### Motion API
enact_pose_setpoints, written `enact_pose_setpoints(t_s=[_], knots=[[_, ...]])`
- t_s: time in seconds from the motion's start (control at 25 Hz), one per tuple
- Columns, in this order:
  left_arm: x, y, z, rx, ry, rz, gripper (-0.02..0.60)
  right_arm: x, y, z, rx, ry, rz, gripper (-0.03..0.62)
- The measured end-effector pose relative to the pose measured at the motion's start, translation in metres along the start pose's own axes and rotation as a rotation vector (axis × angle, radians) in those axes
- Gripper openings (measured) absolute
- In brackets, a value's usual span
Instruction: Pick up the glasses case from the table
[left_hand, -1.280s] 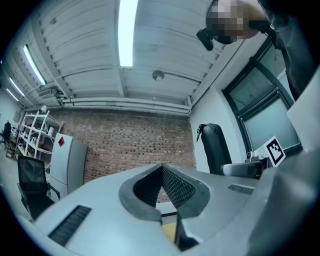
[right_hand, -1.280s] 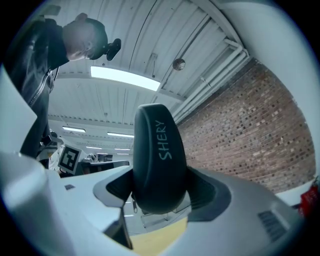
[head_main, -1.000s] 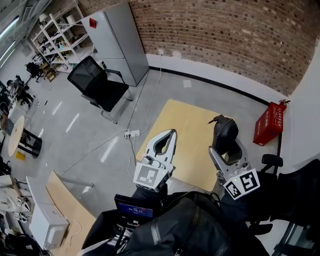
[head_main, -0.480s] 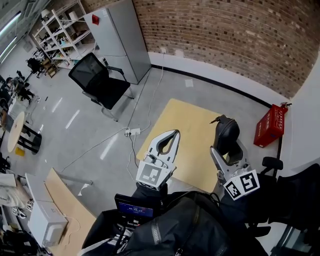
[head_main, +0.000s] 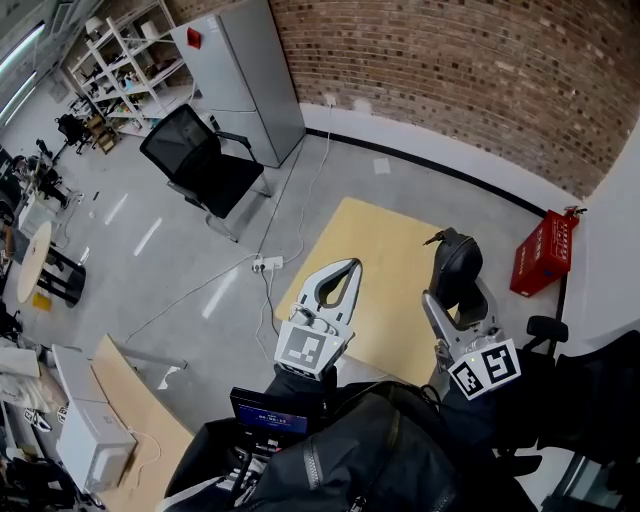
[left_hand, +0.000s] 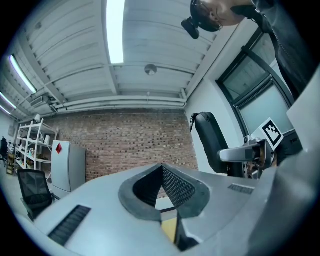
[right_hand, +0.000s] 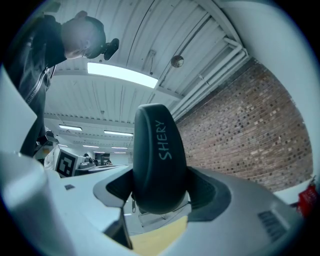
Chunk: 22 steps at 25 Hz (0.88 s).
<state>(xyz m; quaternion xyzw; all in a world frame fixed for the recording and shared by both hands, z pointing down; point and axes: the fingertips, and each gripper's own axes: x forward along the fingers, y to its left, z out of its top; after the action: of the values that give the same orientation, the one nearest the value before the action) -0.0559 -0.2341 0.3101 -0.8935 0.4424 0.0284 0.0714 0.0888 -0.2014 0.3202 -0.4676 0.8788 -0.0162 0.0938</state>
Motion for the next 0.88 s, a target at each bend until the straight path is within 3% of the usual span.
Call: enact_pose_setpoints(t_s=[0.88], knots=[[0.0001, 0.0079, -0.0092, 0.002, -0.005, 0.03, -0.002, 0.001, 0.0009, -0.0013, 0.05, -0.019, 0.0, 0.336]])
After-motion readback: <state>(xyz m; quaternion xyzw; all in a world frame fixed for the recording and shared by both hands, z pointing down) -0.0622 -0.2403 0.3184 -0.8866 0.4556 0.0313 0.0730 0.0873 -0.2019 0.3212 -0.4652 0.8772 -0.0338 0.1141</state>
